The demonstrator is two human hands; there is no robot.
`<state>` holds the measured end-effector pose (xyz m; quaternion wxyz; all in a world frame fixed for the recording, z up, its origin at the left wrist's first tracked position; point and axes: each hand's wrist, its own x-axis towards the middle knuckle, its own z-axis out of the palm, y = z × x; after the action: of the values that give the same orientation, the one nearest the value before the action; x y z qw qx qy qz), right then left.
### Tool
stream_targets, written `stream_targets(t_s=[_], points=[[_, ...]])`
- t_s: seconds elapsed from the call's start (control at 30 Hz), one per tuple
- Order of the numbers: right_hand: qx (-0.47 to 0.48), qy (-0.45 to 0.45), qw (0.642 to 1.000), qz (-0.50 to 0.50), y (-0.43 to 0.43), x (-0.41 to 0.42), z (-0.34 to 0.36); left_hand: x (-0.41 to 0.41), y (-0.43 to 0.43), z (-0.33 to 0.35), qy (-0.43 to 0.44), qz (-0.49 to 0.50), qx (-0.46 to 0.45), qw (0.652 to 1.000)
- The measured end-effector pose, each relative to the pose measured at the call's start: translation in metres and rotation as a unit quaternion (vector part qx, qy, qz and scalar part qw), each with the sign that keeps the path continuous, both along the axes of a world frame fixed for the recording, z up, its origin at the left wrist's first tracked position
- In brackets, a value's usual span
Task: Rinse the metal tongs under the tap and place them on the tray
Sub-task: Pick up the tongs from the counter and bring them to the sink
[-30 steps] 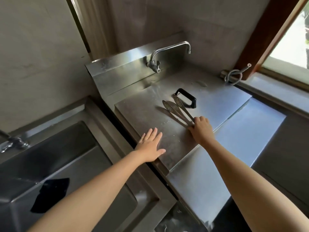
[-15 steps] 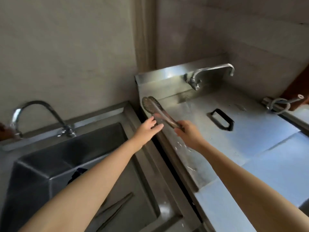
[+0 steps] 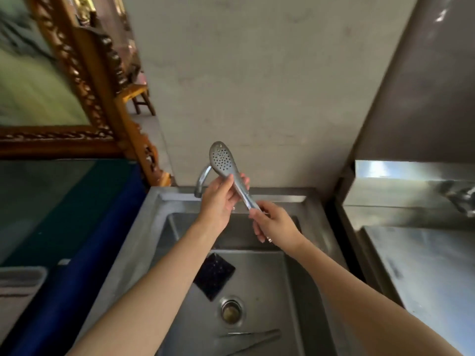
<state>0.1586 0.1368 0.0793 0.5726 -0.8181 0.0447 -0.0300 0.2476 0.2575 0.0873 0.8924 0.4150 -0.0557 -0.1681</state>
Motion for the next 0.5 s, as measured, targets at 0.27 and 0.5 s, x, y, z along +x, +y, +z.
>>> stream_targets(t_s=[0.27,0.5], points=[[0.090,0.035,0.992,0.083,0.108,0.051,-0.039,0.034,0.090,-0.020,-0.019,0.049,0.067,0.996],[0.028,0.132,0.985,0.112,0.153,0.068,-0.120,0.046,0.130,-0.090,0.038,0.038,0.205,0.977]])
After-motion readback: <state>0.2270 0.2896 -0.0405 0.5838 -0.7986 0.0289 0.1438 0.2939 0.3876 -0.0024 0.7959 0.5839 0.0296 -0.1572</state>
